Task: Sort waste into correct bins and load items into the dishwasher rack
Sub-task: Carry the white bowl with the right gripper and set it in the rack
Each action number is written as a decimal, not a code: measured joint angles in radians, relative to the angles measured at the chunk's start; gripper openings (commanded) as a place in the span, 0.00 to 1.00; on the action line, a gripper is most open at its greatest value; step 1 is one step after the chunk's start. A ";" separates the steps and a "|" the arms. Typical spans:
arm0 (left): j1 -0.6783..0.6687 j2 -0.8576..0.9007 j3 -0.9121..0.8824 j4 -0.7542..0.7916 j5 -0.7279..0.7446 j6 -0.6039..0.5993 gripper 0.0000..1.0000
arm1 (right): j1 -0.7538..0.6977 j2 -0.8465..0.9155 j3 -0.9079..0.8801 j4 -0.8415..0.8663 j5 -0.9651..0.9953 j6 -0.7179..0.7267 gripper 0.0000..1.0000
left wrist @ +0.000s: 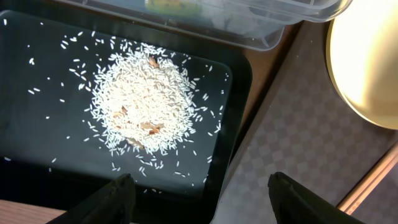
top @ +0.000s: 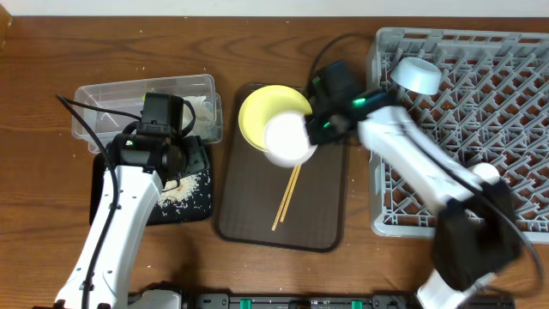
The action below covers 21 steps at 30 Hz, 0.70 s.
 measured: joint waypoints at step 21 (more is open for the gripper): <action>0.000 0.000 0.000 0.000 0.000 0.000 0.72 | -0.426 -0.221 0.029 0.120 1.017 -0.215 0.01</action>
